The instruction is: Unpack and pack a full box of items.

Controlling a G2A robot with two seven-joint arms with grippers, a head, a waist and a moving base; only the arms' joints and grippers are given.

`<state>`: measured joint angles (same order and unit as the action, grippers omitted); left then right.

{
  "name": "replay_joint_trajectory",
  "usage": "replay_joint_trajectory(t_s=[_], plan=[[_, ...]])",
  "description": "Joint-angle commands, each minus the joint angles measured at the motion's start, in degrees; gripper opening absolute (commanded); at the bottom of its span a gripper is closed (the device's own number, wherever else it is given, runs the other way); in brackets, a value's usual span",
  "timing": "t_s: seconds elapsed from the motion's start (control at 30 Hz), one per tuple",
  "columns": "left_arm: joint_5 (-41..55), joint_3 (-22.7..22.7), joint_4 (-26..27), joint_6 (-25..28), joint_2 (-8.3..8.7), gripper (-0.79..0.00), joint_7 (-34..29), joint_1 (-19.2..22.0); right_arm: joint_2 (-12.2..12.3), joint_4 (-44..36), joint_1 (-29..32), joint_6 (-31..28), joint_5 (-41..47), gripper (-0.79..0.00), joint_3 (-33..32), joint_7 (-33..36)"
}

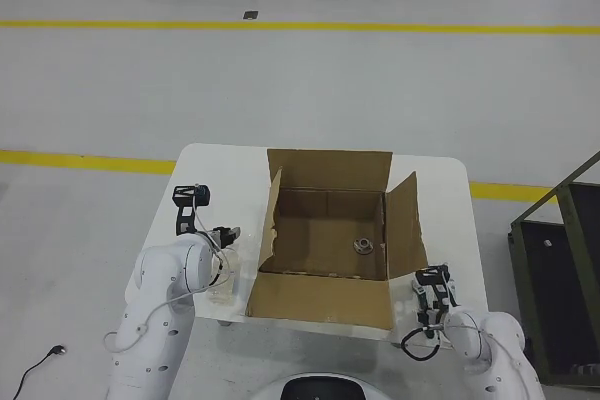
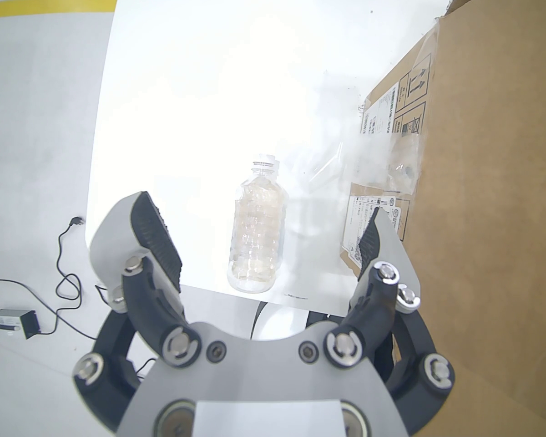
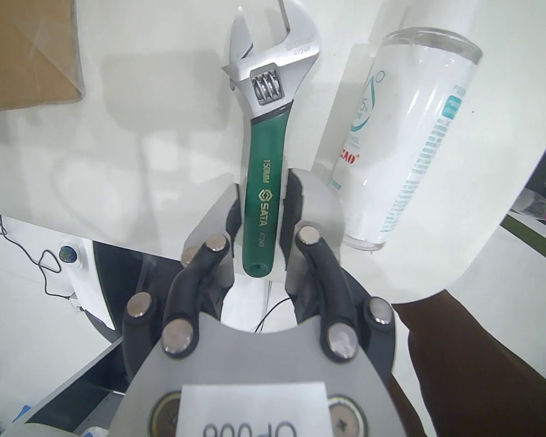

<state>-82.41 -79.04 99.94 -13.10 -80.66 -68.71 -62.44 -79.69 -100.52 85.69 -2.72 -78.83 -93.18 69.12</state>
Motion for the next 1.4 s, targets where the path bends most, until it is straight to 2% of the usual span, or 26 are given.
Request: replay_joint_trajectory(t_s=[0.0, 0.07, 0.17, 0.23, 0.3, 0.37, 0.43, 0.47, 0.5, 0.7, 0.93, 1.1, 1.2, 1.37], plan=[[0.0, 0.0, 0.0, 0.0, 0.0, 0.0, 0.0, 0.0, 0.1, -0.2, -0.1, 0.0, 0.1, -0.268, 0.0, 0.2], [0.0, 0.0, 0.0, 0.0, 0.0, 0.0, 0.0, 0.0, 0.2, -1.1, 0.0, -0.1, 0.6, -0.188, -0.1, 0.4], [0.0, 0.0, 0.0, 0.0, 0.0, 0.0, 0.0, 0.0, 0.4, -5.4, 1.1, -0.4, 3.1, -0.256, -1.5, 0.8], [0.0, 0.0, 0.0, 0.0, 0.0, 0.0, 0.0, 0.0, 0.5, -10.9, 2.7, -0.8, 6.2, -0.259, -3.3, 1.4], [0.0, 0.0, 0.0, 0.0, 0.0, 0.0, 0.0, 0.0, 0.7, -16.8, 4.5, -1.1, 8.6, -0.317, -5.4, 1.8], [0.0, 0.0, 0.0, 0.0, 0.0, 0.0, 0.0, 0.0, 0.9, -22.4, 6.4, -1.3, 10.7, -0.409, -7.7, 2.2], [0.0, 0.0, 0.0, 0.0, 0.0, 0.0, 0.0, 0.0, 1.0, -27.6, 7.8, -1.0, 12.5, -0.594, -9.9, 2.2], [0.0, 0.0, 0.0, 0.0, 0.0, 0.0, 0.0, 0.0, 1.1, -30.3, 8.4, -0.4, 13.2, -0.733, -11.1, 1.9], [0.0, 0.0, 0.0, 0.0, 0.0, 0.0, 0.0, 0.0, 1.1, -32.5, 9.1, 0.1, 14.0, -0.785, -12.3, 1.8], [0.0, 0.0, 0.0, 0.0, 0.0, 0.0, 0.0, 0.0, 1.7, -34.1, 6.5, -2.3, 18.9, -0.785, -17.9, -4.9], [0.0, 0.0, 0.0, 0.0, 0.0, 0.0, 0.0, 0.0, 3.0, -34.1, 1.4, -11.7, 24.8, -0.785, -18.7, -7.2], [0.0, 0.0, 0.0, 0.0, 0.0, 0.0, 0.0, 0.0, 3.8, -34.1, -1.9, -15.4, 24.6, -0.785, -13.9, -6.0], [0.0, 0.0, 0.0, 0.0, 0.0, 0.0, 0.0, 0.0, 4.3, -34.1, -3.7, -18.9, 22.7, -0.785, -7.1, -1.7], [0.0, 0.0, 0.0, 0.0, 0.0, 0.0, 0.0, 0.0, 4.6, -34.1, -6.6, -15.6, 17.3, -0.785, 2.6, 0.8]])
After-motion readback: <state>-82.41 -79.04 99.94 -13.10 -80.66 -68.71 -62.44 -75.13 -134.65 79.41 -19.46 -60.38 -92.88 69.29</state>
